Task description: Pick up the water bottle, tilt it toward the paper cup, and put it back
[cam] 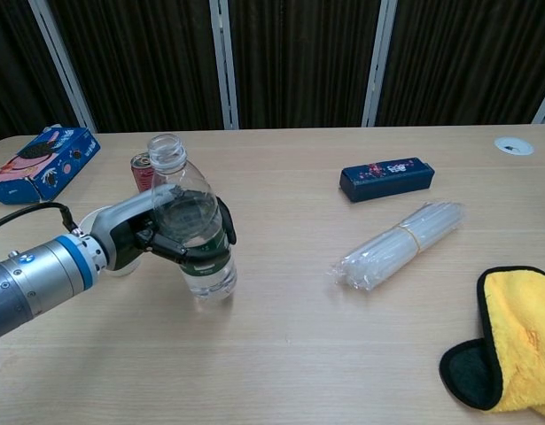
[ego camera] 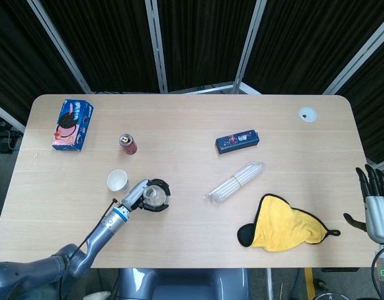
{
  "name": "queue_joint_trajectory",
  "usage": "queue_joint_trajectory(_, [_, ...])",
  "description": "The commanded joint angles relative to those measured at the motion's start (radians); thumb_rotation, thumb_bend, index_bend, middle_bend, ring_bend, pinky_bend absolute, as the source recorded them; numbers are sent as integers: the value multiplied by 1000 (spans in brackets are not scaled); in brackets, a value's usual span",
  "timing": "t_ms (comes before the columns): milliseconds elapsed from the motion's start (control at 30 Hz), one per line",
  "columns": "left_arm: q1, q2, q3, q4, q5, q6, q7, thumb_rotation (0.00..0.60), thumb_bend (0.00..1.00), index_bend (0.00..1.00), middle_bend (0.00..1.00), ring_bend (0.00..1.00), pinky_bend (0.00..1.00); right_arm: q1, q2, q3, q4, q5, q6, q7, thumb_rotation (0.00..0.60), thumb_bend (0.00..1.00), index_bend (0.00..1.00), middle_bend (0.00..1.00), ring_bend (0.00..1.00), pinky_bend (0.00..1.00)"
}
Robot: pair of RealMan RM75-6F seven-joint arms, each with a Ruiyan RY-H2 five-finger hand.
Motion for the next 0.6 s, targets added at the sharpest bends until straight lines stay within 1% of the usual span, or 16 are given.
queue_joint_trajectory(33, [-3, 40, -9, -48, 3, 17, 5, 600, 325, 577, 488, 278, 315, -1, 1, -1, -1, -2, 1, 1, 600, 0, 0, 0, 0, 0])
queue_joint_trajectory(200, [-6, 150, -36, -164, 2, 47, 30, 600, 325, 579, 490, 278, 316, -3, 2, -5, -5, -9, 7, 0, 600, 0, 0, 0, 0, 0])
queue_joint_trajectory(300, [-2, 240, -54, -244, -7, 59, 53, 600, 324, 579, 490, 278, 323, -5, 3, -8, -9, -15, 12, 0, 600, 0, 0, 0, 0, 0])
queue_joint_trajectory(400, [4, 337, -64, -315, -25, 51, 82, 600, 331, 579, 490, 278, 325, -7, 4, -12, -13, -20, 16, -1, 600, 0, 0, 0, 0, 0])
queue_joint_trajectory(433, [5, 351, -65, -326, -29, 48, 86, 600, 335, 579, 490, 278, 325, -7, 4, -12, -13, -21, 16, -1, 600, 0, 0, 0, 0, 0])
queue_joint_trajectory(533, [17, 441, -67, -367, -55, 33, 104, 600, 336, 580, 490, 278, 325, -9, 4, -17, -20, -31, 21, -4, 600, 0, 0, 0, 0, 0])
queue_joint_trajectory(600, [26, 485, -66, -378, -72, 24, 104, 600, 336, 580, 491, 278, 325, -11, 4, -20, -25, -38, 26, -8, 600, 0, 0, 0, 0, 0])
